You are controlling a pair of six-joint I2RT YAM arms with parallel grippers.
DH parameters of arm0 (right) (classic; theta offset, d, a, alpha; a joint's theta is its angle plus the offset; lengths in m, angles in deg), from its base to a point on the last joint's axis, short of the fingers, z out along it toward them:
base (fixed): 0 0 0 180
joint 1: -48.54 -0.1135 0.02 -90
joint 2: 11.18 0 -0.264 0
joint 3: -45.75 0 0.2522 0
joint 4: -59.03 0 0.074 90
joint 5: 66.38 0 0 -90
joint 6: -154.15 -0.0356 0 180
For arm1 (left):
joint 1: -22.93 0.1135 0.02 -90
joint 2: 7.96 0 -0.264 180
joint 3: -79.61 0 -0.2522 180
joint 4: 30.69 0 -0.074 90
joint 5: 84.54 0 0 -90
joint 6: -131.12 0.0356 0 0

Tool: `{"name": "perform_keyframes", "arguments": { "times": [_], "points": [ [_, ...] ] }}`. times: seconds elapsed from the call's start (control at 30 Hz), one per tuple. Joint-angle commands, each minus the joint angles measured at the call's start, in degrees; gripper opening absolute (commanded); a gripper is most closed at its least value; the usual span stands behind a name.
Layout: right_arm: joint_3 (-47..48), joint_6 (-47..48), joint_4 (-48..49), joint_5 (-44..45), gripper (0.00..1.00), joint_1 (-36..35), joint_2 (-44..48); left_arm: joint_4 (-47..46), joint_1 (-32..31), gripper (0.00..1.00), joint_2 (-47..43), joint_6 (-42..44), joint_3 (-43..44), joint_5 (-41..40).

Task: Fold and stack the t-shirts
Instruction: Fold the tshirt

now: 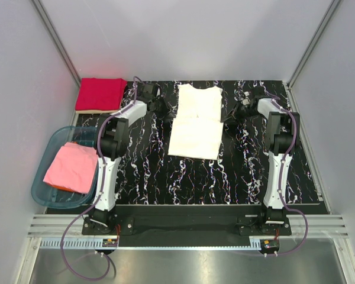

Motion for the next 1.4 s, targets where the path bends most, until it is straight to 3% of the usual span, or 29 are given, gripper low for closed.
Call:
{"name": "perform_keyframes", "arguments": {
  "times": [0.0,0.03,0.1,0.17,0.23,0.3,0.4,0.53,0.6,0.77,0.8,1.0,1.23,1.37],
  "points": [
    [2.2,0.0,0.1,-1.2,0.01,0.4,0.8,-1.8,0.6,0.0,-1.8,0.9,2.2,-0.6],
    [3.6,0.3,-0.3,-1.9,0.03,0.4,0.1,-1.1,0.6,0.0,-1.5,1.0,3.0,-0.6],
    [5.2,1.0,-2.0,-1.3,0.22,0.4,-1.2,0.0,0.7,0.06,-1.0,1.8,3.9,-1.4],
    [6.6,1.8,-3.8,0.1,0.34,0.5,-0.4,3.3,0.7,0.2,-1.6,4.0,5.6,-2.6],
    [8.6,2.6,-7.1,2.7,0.4,0.6,0.6,5.1,0.7,0.43,-3.0,5.4,6.1,-4.6],
    [9.5,3.4,-9.7,5.1,0.46,0.5,3.0,6.1,0.7,0.44,-5.8,7.3,6.3,-4.8],
    [8.3,3.6,-11.2,6.5,0.47,0.1,7.0,6.1,0.5,0.44,-10.3,7.3,3.8,-3.2],
    [6.4,2.9,-10.0,2.9,0.46,-5.2,9.8,2.3,-1.4,0.31,-13.5,6.4,-2.2,2.2],
    [4.8,-0.5,-4.8,-0.1,0.42,-9.0,9.6,-0.6,-1.9,0.27,-16.0,5.0,-6.4,5.1],
    [-2.9,-9.1,9.8,-7.2,0.05,-13.9,8.7,-9.2,-3.1,0.23,-21.8,1.7,-20.4,9.6],
    [-3.8,-10.6,15.1,-8.2,0.03,-14.3,8.2,-9.5,-3.2,0.22,-22.6,1.6,-21.8,9.6],
    [-3.2,-18.0,27.8,-11.0,0.0,-14.1,-0.5,-11.5,-4.3,0.22,-27.3,1.6,-30.1,11.2],
    [8.3,-19.8,28.5,-12.5,0.0,-12.1,-13.1,-12.0,-5.5,0.22,-31.5,0.8,-34.2,12.8],
    [7.3,-19.7,27.3,-12.8,0.04,-11.4,-8.6,-11.9,-5.8,0.23,-31.4,0.2,-33.8,15.0]
  ]
}}
